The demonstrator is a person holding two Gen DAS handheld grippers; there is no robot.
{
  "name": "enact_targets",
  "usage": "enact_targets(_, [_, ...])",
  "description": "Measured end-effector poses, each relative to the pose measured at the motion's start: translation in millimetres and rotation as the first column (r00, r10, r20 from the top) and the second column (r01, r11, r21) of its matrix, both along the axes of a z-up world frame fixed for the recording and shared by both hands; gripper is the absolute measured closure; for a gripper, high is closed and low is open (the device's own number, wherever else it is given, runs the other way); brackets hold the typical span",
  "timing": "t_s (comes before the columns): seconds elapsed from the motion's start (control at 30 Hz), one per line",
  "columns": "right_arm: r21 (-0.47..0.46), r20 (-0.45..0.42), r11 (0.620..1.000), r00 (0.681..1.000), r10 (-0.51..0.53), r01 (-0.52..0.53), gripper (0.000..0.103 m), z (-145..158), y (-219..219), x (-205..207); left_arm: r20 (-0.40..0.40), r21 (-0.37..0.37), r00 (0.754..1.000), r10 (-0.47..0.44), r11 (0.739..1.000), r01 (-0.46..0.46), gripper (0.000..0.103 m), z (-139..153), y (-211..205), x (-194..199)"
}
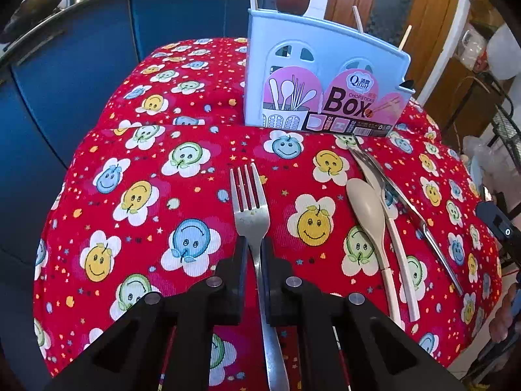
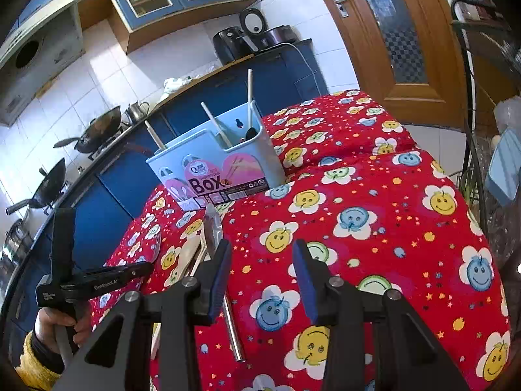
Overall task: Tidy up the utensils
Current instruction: 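Grasp a second silver fork with the left tool while the right tool grasps the steel knife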
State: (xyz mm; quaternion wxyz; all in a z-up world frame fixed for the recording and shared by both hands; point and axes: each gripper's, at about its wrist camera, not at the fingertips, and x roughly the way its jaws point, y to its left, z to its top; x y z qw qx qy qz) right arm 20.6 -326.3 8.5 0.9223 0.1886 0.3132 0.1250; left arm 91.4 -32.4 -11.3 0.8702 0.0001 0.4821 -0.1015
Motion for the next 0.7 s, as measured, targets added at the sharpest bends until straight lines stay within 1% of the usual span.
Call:
enact_targets(0.07, [-0.021,-0.005,1.0,1.0,0.008,-0.009,0.061,2.5,4.5,1.4,0.011,-0.019,1.0,-0.003,1.0,0.004,0.096,0.8,3.2,-1.5])
enact_targets(0.17, [-0.06,-0.014,0.998,0.999,0.029,-0.03,0.061,6.4,12.9,4.4,0.035,-0.08,0.999,-0.011,0.997,0.013,0.097,4.2,10.7,-5.7])
enact_targets(0.3, [-0.113,-0.054,0.99,0.996,0.075,-0.08,0.06,8.6,28.3,11.8,0.107,-0.127,0.994,-0.008,0.992,0.022,0.097,16.2,18.3,-15.5])
enact_targets(0.47, [-0.173,-0.112,0.976,0.987,0.115,-0.134,0.058,6.6,51.1,20.6,0.192,-0.117,0.981,0.009,0.993,0.014,0.097,28.2,23.7,-25.6])
enact_targets(0.7, [-0.27,-0.201,0.94,0.967,0.156,-0.208,0.058,-3.6,80.0,35.4,0.25,-0.145,0.968,0.018,0.989,0.019,0.097,33.8,32.9,-30.9])
